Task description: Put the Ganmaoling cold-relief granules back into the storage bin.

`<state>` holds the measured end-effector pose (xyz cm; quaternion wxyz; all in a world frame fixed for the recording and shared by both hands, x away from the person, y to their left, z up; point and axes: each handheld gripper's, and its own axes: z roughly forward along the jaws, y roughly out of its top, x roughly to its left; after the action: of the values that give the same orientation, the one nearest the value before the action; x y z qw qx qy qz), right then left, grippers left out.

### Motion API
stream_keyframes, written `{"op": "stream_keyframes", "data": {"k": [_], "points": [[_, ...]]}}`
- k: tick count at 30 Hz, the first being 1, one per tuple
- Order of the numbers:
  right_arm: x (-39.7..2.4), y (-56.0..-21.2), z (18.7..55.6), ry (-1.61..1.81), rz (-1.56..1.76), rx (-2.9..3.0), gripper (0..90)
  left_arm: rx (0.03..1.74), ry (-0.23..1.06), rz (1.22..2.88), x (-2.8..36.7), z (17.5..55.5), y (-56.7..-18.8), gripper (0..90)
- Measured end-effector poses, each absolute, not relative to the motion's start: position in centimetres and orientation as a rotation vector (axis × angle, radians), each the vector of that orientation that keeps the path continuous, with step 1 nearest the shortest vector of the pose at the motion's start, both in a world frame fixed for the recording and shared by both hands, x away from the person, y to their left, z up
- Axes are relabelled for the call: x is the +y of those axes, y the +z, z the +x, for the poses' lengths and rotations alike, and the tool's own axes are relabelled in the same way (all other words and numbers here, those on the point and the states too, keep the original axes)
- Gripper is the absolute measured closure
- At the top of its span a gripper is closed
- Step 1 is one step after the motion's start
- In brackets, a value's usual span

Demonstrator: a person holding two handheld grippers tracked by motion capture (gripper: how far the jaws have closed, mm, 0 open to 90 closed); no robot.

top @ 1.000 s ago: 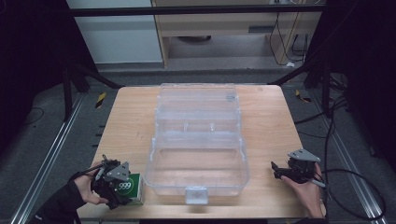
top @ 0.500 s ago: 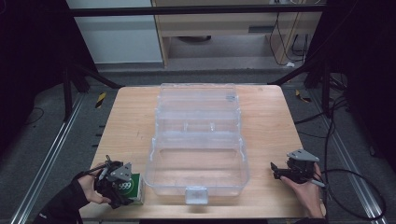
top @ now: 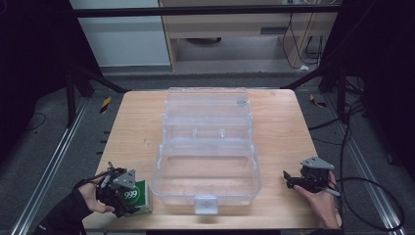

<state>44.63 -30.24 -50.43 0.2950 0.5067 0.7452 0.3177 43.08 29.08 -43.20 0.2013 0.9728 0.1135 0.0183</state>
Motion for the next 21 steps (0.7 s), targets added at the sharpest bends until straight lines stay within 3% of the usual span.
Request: {"op": "stream_keyframes", "data": {"k": [21], "points": [[-30.3, -50.4, 44.6, 0.848, 1.350, 1.984, 2.4, 0.308, 0.158, 2.661, 30.0, 43.2, -37.8, 14.4]]}}
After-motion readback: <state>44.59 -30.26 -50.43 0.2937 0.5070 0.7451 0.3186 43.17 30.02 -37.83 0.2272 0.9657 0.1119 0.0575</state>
